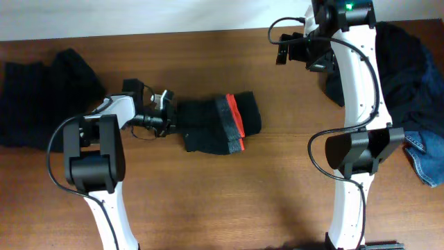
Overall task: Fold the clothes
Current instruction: 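Grasp the folded black trousers bundle with the left gripper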
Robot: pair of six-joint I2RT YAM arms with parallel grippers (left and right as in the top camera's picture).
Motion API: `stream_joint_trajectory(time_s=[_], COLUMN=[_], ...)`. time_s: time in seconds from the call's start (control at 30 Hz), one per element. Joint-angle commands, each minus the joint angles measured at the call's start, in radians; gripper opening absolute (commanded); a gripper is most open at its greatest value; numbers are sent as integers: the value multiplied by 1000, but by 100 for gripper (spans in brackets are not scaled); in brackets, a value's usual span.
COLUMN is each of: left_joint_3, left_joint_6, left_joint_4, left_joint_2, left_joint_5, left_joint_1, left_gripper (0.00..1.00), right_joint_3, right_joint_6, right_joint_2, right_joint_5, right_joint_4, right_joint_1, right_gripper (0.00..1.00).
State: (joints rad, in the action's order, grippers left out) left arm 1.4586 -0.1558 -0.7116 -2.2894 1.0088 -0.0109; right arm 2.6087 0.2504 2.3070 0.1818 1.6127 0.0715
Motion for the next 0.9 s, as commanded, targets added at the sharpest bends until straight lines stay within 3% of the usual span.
stream_joint_trajectory(time_s=[0.0,0.03,0.2,0.27,0.6,0.87], left_joint_3=[-7,-7,-6,-6,-6,-6], left_joint_6=[15,26,105,114,124,27], left_joint_4=[-5,1,10,11,73,179], left_joint_2=[-18,-18,-18,-18,-18,-18], left_joint_5=[-34,-18,50,50,50,50], left_joint_1=[-31,-34,-31,-28,29,99], left_gripper=[10,21,56,62,65,64], right_joint_3=[17,17,17,17,17,17], right_joint_6=[-11,-11,-11,-11,-11,-11], right_joint_2=[-8,-8,-8,-8,-8,-8], right_joint_5=[-6,-6,-6,-6,-6,-10], right_joint_4=[0,-1,-1,-2,-5,-4], right_joint_1=[-1,-1,-1,-1,-1,-1], right_gripper=[99,99,99,99,99,99])
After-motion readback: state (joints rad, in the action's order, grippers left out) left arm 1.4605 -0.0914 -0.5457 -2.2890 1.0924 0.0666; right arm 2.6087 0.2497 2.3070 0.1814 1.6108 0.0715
